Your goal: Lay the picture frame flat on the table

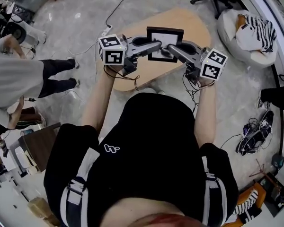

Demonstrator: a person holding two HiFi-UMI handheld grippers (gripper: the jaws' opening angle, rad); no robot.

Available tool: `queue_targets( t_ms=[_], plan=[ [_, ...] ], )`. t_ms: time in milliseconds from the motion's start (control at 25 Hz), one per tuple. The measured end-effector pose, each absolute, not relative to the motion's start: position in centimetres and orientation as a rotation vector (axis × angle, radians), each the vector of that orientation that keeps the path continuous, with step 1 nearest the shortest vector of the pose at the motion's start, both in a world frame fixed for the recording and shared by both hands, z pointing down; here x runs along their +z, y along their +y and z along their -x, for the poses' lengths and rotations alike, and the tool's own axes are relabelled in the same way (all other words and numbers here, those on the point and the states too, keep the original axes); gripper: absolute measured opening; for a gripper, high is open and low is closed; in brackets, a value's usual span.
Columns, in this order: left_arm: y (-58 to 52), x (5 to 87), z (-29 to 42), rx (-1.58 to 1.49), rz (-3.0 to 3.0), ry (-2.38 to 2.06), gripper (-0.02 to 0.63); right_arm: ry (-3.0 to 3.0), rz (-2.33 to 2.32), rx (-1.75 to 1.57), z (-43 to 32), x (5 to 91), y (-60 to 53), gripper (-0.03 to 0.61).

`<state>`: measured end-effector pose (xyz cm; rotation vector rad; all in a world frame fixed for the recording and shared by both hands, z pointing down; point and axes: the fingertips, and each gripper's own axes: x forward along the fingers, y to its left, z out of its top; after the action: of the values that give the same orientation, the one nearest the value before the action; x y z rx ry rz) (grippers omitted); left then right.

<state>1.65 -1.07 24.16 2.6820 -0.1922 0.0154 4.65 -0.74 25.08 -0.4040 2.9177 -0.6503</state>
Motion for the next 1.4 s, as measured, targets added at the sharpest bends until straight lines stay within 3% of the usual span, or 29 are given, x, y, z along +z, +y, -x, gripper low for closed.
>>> queue_targets(
  t_ms=[560,1400],
  plan=[
    [-12.6,31.8,-1.9,0.060,-2.413,-0.194,0.043,2.809,0.423,-1.034,-4.9,32.6,-12.0,0.055],
    [-13.8,52.7,-2.3,0.157,-1.989,-0.190,0.048,2.521,0.470,-1.655,-5.3,53.3,-12.9,0.055]
  ],
)
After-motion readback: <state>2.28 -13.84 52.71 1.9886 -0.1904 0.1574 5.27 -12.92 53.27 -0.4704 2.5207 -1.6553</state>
